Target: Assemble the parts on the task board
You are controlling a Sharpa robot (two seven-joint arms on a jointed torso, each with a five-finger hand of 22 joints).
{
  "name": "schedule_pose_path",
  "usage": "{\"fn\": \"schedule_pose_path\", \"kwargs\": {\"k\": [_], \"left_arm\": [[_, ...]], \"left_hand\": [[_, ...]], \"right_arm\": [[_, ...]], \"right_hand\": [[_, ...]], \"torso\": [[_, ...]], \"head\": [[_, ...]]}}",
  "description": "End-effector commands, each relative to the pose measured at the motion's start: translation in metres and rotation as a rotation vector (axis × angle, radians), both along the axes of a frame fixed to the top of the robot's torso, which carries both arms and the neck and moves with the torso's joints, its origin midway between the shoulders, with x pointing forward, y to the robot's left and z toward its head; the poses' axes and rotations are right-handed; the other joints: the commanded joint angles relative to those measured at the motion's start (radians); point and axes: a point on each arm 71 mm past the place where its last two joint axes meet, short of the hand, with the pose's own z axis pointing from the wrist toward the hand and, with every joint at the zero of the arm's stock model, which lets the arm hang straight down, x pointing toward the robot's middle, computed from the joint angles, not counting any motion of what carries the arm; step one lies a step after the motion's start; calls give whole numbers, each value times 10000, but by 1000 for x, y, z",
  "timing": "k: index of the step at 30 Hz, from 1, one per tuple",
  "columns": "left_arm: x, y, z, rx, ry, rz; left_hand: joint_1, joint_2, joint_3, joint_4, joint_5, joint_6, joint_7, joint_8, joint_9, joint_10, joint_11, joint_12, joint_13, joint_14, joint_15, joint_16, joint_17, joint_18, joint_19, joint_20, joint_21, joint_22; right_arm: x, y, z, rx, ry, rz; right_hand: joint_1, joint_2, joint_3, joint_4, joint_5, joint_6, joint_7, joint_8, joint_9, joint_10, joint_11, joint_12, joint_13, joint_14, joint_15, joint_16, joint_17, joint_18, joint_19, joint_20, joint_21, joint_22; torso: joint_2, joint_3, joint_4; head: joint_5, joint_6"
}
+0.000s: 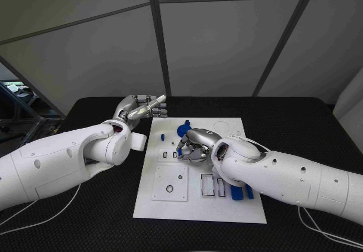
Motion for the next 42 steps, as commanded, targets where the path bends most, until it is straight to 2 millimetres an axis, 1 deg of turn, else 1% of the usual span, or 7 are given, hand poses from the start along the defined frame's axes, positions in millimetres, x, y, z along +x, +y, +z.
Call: {"fn": "schedule_pose_path", "kwargs": {"k": [1, 10, 19, 25, 33, 37, 42], "left_arm": [[0, -1, 2, 3, -91, -127], [0, -1, 2, 2, -93, -128], [0, -2, 2, 1, -80, -136], [0, -2, 2, 2, -69, -142], [0, -2, 1, 5, -60, -138], [0, -2, 1, 6, -56, -137], [0, -2, 1, 7, -48, -139]], "left_hand": [[23, 53, -36, -2, -8, -34, 40, -62, -3, -8, 19, -47, 3, 18, 17, -53, 11, 23, -66, 21, 48, 12], [40, 71, -63, -11, -9, -28, 43, -67, -2, 3, 20, -51, 6, 21, 19, -74, 28, 22, -74, 23, 56, 15], [40, 71, -63, -11, -9, -28, 43, -67, -2, 3, 20, -51, 6, 21, 19, -74, 28, 22, -74, 23, 56, 15], [40, 71, -63, -11, -9, -28, 43, -67, -2, 3, 20, -51, 6, 21, 19, -74, 28, 22, -74, 23, 56, 15], [45, 75, -73, -14, -9, -31, 45, -71, -2, -1, 22, -57, 5, 22, 20, -82, 34, 22, -77, 23, 58, 15], [45, 75, -73, -14, -9, -31, 45, -71, -2, -1, 22, -57, 5, 22, 20, -82, 34, 22, -77, 23, 58, 15], [47, 78, -80, -16, -9, -35, 46, -75, -3, -5, 23, -61, 5, 23, 21, -86, 38, 22, -79, 24, 60, 16]], "right_arm": [[-1, -1, -5, -437, 177, 11], [-1, -2, -5, -537, 202, 23], [-1, -2, -5, -538, 160, -8], [-1, -2, -5, -526, 142, -40], [-1, -1, -4, -430, 65, -81], [-1, -1, -2, -193, -112, -102], [-3, 0, 3, 371, -417, -58]], "right_hand": [[-123, 1, 39, 39, -44, -100, 1, -93, -43, -76, 8, -57, 181, 1028, 10, 14, 2585, -65, -39, 43, -72, -17], [-177, -70, 55, 28, -33, -212, 44, -153, -70, -150, 44, -140, 106, 1025, 40, 9, 2574, -59, -66, 68, -99, -55], [-291, -288, 59, -2, 48, -515, 162, -311, -128, -307, 143, -316, -55, 1009, 121, -21, 2508, -41, -134, 137, -165, -154], [-450, -467, -7, 38, -54, -818, 245, -444, -154, -440, 227, -450, -186, 1008, 195, -23, 2506, -33, -165, 206, -200, -197], [-560, -542, -65, 90, -70, -952, 273, -479, -148, -535, 259, -548, -291, 1005, 227, -27, 2496, -32, -163, 243, -204, -193], [-752, -709, -274, 199, 218, -1257, 323, -545, -148, -726, 310, -749, -509, 1011, 273, -17, 2519, -28, -175, 291, -221, -207], [-901, -883, -614, 358, 252, -1573, 387, -563, -147, -846, 374, -860, -658, 998, 326, -41, 2469, -38, -146, 340, -200, -157]], "torso": [[3, -1, 0], [0, 0, 0], [1, -1, -4], [0, -1, 1], [1, 1, -1], [1, -1, -3], [1, 4, 3]], "head": [[-7, -10], [-5, -26], [-10, -33], [-17, -46], [-21, -46], [-30, -46], [-33, -40]]}}
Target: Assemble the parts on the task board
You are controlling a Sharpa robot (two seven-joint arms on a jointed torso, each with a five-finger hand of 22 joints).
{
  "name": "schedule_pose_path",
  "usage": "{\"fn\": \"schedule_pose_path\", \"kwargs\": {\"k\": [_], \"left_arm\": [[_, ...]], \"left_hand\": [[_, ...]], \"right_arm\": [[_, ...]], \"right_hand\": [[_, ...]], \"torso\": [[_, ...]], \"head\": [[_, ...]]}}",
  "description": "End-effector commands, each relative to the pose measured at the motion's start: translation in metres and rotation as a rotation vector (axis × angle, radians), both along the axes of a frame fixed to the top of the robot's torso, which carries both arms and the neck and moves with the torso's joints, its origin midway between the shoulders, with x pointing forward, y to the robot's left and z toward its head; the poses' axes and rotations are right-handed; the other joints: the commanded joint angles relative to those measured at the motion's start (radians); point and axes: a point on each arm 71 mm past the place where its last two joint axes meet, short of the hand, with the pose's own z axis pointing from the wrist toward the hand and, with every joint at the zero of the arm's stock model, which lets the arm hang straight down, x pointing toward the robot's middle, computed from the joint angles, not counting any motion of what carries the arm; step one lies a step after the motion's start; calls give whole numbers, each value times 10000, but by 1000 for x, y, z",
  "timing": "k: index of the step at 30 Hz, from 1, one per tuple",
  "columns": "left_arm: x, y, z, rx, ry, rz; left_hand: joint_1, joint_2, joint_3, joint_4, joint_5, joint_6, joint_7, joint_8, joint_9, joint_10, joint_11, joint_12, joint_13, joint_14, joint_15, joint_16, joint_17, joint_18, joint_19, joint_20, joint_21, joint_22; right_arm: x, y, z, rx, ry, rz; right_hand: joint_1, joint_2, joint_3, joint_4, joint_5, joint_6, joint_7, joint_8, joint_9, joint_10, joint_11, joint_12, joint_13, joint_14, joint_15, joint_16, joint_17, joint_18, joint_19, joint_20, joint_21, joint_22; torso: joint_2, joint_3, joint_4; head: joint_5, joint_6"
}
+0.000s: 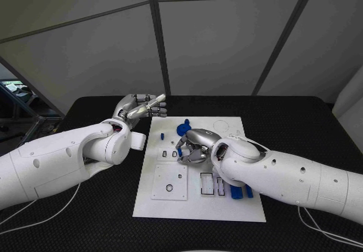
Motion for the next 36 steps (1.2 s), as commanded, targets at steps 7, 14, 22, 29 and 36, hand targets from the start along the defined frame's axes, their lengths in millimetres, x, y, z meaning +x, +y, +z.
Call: {"fn": "schedule_pose_path", "kwargs": {"k": [7, 14, 22, 29, 36], "left_arm": [[1, 1, 0, 279, -3, -134], [3, 5, -6, 1477, 384, -515], [0, 7, -19, 5017, 2160, -1912], [3, -5, -17, 7658, 2878, -2557], [13, -21, -14, 9953, 3904, -3153]], "left_hand": [[97, 173, -221, -17, -11, 228, -118, 50, 25, 427, -161, 95, 89, 678, -186, 237, 292, 61, 259, -121, 369, 155], [113, 343, -407, 82, 74, 1069, -743, 330, 125, 2529, -973, 1193, 785, 3561, -1138, 2558, 1853, 59, 2329, -1058, 2239, 1126], [-405, 329, -690, 530, -3, 1295, -1012, 805, 455, 2686, -1336, 3728, 2934, 3032, -1413, 4222, 3662, -340, 3148, -1401, 5812, 4872], [-1095, 462, -1475, 1269, -28, 1583, -1537, 2268, 1808, 3485, -1666, 10555, 9843, 3275, -1795, 5395, 4975, -1092, 5012, -1688, 9542, 10170], [-1767, 703, -2124, 1631, -4, 1193, -1495, 2691, 2561, 3256, -1680, 11126, 10537, 3252, -1750, 5385, 5135, -1088, 4881, -1688, 9671, 10339]], "right_arm": [[-12, -4, 19, 2214, -1053, 544], [-20, -21, 44, 4076, -918, 1302], [3, -76, 85, 5709, 471, 129], [27, -130, 109, 6202, 445, -1167], [45, -153, 118, 5969, -197, -1510]], "right_hand": [[124, -117, -489, 200, 126, -437, 72, -16, -5, -56, 95, 19, -12, 976, 144, -110, 2323, -24, 3, 121, -49, -26], [574, 136, -468, 115, 421, -71, -26, 324, 96, -346, 18, -267, -341, 722, 87, -562, 1459, 216, -782, 101, -762, -1222], [1061, 179, 102, -179, 702, 304, -193, 540, 46, -2466, -205, -5228, -5200, -600, -122, -4003, -2907, 829, -3096, -92, -3891, -5265], [1021, 21, 1000, -92, 828, 353, -117, 432, 16, -2290, -61, -8190, -7840, -2016, 23, -9555, -7315, 819, -3685, 102, -5732, -6365], [877, -204, 1530, -155, 779, 669, -37, 219, -1, -1254, 90, -10355, -10137, -1668, 211, -12275, -8409, 800, -3721, 344, -6935, -7108]], "torso": [[-34, 17, -11], [-140, 33, -50], [-405, 95, -72], [-633, 163, -125], [-744, 267, -141]], "head": [[26, 44], [68, 139], [145, 31], [247, -132], [287, -242]]}}
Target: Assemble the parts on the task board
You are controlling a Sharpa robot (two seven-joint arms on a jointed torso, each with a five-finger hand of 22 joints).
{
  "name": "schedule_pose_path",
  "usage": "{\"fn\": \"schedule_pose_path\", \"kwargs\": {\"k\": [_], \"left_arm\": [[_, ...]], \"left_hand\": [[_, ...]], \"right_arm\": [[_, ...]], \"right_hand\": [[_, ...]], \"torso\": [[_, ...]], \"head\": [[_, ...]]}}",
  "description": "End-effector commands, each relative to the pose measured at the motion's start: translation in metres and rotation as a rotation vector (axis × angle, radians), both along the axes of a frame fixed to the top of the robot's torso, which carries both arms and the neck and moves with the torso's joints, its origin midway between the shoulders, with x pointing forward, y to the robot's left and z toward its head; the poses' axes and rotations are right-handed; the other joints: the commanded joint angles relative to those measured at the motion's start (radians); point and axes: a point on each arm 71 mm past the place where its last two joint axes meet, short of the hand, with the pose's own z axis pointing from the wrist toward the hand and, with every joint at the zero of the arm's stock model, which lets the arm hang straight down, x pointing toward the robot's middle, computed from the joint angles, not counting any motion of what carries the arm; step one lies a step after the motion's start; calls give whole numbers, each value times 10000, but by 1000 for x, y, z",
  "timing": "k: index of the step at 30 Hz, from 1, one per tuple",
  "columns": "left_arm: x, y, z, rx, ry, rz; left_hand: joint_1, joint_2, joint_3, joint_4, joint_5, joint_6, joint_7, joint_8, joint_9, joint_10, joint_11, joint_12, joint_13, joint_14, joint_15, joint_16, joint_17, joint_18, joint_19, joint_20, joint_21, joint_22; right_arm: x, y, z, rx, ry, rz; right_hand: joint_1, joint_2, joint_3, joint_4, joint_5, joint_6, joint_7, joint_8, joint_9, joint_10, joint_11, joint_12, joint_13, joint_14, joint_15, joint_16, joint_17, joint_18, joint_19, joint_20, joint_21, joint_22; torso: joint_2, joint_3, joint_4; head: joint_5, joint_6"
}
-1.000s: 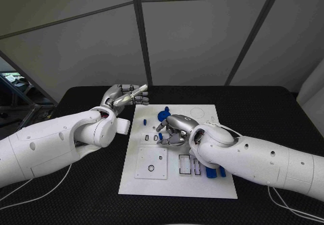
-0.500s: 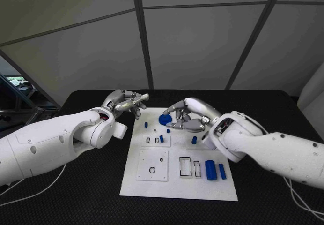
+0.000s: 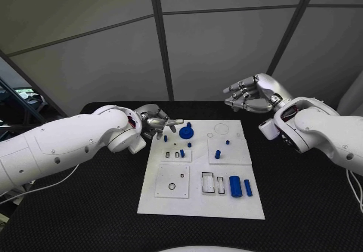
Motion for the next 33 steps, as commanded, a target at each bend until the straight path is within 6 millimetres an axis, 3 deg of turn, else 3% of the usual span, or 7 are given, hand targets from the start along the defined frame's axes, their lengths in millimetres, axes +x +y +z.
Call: {"fn": "schedule_pose_path", "kwargs": {"k": [1, 7, 11, 25, 29, 33], "left_arm": [[1, 1, -7, 2678, 937, -420], [8, -12, -9, 3791, 984, -802], [11, -21, -15, 4522, 1086, -1203], [17, -43, -24, 5202, 1190, -1722], [16, -49, -27, 5253, 1230, -1883], [16, -52, -28, 5292, 1272, -1974]], "left_hand": [[-100, 60, -158, 9, -2, -139, -12, 84, 176, -160, 36, -10, 2, -8, 14, -5, 31, 81, -83, 15, 49, 10], [199, 52, -324, -101, 5, -261, -25, 299, 559, -230, 28, 57, 111, -13, 11, -32, 86, 68, -70, 20, 114, 138], [341, 44, -355, -127, 4, -298, -48, 444, 796, -258, 9, 57, 115, -12, 1, -46, 115, 49, -26, 15, 177, 261], [193, 72, -511, -5, 2, -401, -69, 625, 1155, -293, -8, 37, 94, -8, -11, -71, 155, 36, -6, 5, 227, 360], [181, 79, -522, -2, 3, -410, -70, 638, 1183, -306, -9, 20, 73, -7, -11, -69, 161, 38, -13, 4, 223, 352], [181, 85, -524, -4, 3, -413, -71, 644, 1196, -307, -10, 18, 71, -7, -12, -69, 164, 36, -7, 4, 229, 365]], "right_arm": [[5, -4, 5, 287, -77, 168], [10, -10, 7, 202, -256, -32], [12, -10, 8, 175, -293, -104], [16, -8, 7, 130, -245, -175], [17, -6, 6, 134, -242, -155], [18, -5, 6, 135, -244, -168]], "right_hand": [[-20, -27, 83, -71, -5, -8, -2, -105, -18, 99, 25, -354, -390, -43, 96, -571, -212, 87, -66, 89, -269, -152], [-73, -49, 85, -105, 2, -133, 94, -245, -22, 72, 119, -645, -736, -47, 201, -1083, -393, 90, -128, 173, -559, -317], [-107, -59, 65, -110, 13, -159, 135, -271, -17, 51, 162, -734, -857, -34, 239, -1262, -452, 92, -130, 204, -669, -382], [-175, -69, 17, -100, 82, -189, 204, -284, -10, 8, 229, -850, -1032, -4, 297, -1521, -534, 95, -115, 252, -847, -487], [-147, -51, 42, -138, 520, -168, 215, -271, -3, 29, 237, -891, -1139, 55, 301, -1679, -579, 104, -69, 263, -939, -542], [-149, -51, 43, -143, 575, -165, 215, -270, -2, 36, 237, -897, -1160, 71, 301, -1707, -585, 104, -58, 263, -952, -550]], "torso": [[-96, 69, -2], [-122, 96, 14], [-95, 71, 6], [-56, 48, -26], [-37, 34, -22], [-47, 36, -15]], "head": [[-10, -53], [42, -131], [94, -155], [182, -241], [205, -259], [211, -296]]}}
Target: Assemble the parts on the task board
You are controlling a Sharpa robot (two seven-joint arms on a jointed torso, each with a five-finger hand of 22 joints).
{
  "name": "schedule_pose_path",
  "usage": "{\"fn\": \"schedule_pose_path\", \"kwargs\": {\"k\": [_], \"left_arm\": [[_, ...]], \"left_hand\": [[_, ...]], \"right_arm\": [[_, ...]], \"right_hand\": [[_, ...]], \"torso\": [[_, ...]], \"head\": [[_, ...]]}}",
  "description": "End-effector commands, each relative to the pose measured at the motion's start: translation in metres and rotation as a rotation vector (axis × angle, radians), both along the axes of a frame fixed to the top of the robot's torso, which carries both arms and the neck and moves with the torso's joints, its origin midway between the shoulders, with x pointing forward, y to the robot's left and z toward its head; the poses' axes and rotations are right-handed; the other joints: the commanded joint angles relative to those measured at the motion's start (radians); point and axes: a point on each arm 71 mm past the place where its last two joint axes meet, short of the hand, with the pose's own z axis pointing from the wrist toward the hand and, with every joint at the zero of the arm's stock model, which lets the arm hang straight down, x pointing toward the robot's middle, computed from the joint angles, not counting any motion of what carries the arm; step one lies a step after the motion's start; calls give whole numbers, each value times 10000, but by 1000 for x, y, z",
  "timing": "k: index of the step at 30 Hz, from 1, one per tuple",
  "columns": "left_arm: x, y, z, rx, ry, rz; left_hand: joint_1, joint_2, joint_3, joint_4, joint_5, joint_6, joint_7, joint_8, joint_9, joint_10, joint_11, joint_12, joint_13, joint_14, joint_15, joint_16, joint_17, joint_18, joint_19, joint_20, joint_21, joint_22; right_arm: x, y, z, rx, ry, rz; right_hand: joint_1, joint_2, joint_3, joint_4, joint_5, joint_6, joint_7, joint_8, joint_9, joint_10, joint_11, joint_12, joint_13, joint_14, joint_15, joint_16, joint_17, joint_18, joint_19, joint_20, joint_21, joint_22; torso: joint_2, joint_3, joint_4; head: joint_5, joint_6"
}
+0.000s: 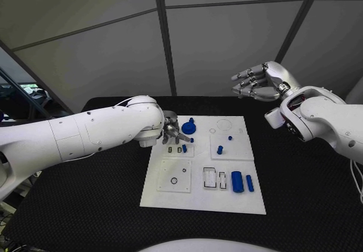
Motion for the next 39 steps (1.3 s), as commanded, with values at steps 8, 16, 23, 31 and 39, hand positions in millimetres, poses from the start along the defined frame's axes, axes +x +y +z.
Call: {"fn": "schedule_pose_path", "kwargs": {"k": [8, 16, 23, 31, 39], "left_arm": [[-2, -6, -2, 324, 198, -325], [-5, -12, -4, 344, 282, -507], [-5, -15, -5, 377, 339, -587], [-6, -16, -6, 415, 412, -675], [-6, -16, -6, 469, 494, -742]], "left_hand": [[-49, 48, -41, -12, 5, -98, 16, 101, 94, -98, 5, -51, -94, -7, -15, -44, 13, 42, -7, -19, 40, -10], [-29, 73, -40, -23, 4, -121, 15, 121, 145, -128, 4, -93, -144, -8, -15, -51, 17, 46, -21, -19, 31, -24], [40, 128, -25, -52, 6, -165, 12, 166, 254, -145, 2, -117, -168, -6, -16, -56, 31, 44, -24, -20, 39, -4], [268, 264, 114, -140, 11, -266, 9, 246, 478, -179, -2, -172, -224, -5, -18, -79, 52, 51, -59, -21, 26, -15], [393, 255, 184, -213, 11, -312, 7, 290, 604, -195, -3, -202, -254, -2, -19, -88, 69, 50, -64, -21, 30, 3]], "right_arm": [[2, 2, 1, 27, -38, 48], [3, 4, 1, 32, -26, 53], [4, 6, 0, 24, 9, 84], [5, 6, 0, 25, 8, 72], [6, 8, -1, 28, 14, 84]], "right_hand": [[-64, 42, 16, -61, 196, -9, 68, -28, 13, 31, 76, -50, -62, 71, 48, -101, -33, 108, 55, 40, -78, -32], [-63, 43, 27, -77, 313, -4, 70, -26, 13, 36, 78, -64, -104, 88, 51, -163, -45, 103, 52, 42, -111, -48], [-66, 46, 32, -82, 365, 2, 71, -24, 14, 35, 79, -71, -123, 93, 53, -191, -51, 102, 49, 43, -126, -54], [-77, 51, 39, -83, 420, 14, 73, -19, 15, 34, 83, -81, -149, 88, 60, -238, -61, 98, 38, 47, -150, -63], [-77, 54, 45, -87, 437, 24, 73, -14, 17, 32, 84, -86, -163, 74, 65, -266, -68, 95, 26, 50, -165, -70]], "torso": [[7, -6, 2], [14, -4, 1], [25, -9, -3], [20, -12, 7], [26, -14, 5]], "head": [[12, -64], [23, -94], [24, -120], [23, -159], [17, -215]]}}
